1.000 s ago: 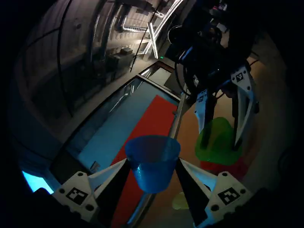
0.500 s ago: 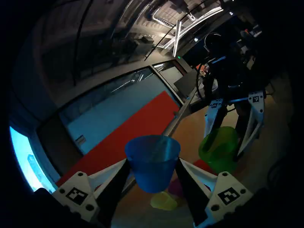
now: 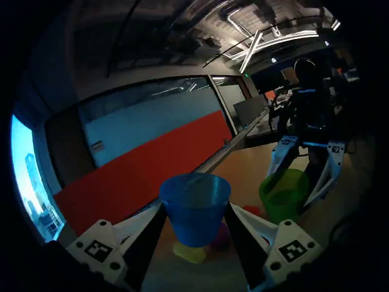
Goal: Pour water
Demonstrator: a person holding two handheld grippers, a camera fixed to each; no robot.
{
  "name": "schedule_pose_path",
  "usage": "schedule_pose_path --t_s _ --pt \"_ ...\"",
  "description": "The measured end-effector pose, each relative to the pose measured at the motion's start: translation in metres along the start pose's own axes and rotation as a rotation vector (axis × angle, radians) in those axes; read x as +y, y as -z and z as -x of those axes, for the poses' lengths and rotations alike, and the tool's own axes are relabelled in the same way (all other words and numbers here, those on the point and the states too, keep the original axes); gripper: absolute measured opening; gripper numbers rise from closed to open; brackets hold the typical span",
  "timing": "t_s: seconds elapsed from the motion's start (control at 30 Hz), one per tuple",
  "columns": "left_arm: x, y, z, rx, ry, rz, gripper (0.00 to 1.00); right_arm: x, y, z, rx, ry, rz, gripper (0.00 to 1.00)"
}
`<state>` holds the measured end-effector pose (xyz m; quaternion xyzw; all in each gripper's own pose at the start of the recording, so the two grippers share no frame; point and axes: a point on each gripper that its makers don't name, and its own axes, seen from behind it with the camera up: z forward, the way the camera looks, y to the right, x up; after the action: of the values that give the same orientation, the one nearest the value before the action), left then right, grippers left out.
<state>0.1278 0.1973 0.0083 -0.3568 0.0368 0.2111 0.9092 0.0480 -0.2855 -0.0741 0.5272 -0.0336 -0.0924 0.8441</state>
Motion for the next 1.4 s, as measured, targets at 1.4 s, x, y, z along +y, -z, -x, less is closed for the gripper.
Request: schedule_pose_path --t_s 1.4 --pt "0.011 0.018 0.056 -0.214 0.253 0.088 0.82 0.017 0.017 -0.008 -0.068 -0.026 0.035 0.9"
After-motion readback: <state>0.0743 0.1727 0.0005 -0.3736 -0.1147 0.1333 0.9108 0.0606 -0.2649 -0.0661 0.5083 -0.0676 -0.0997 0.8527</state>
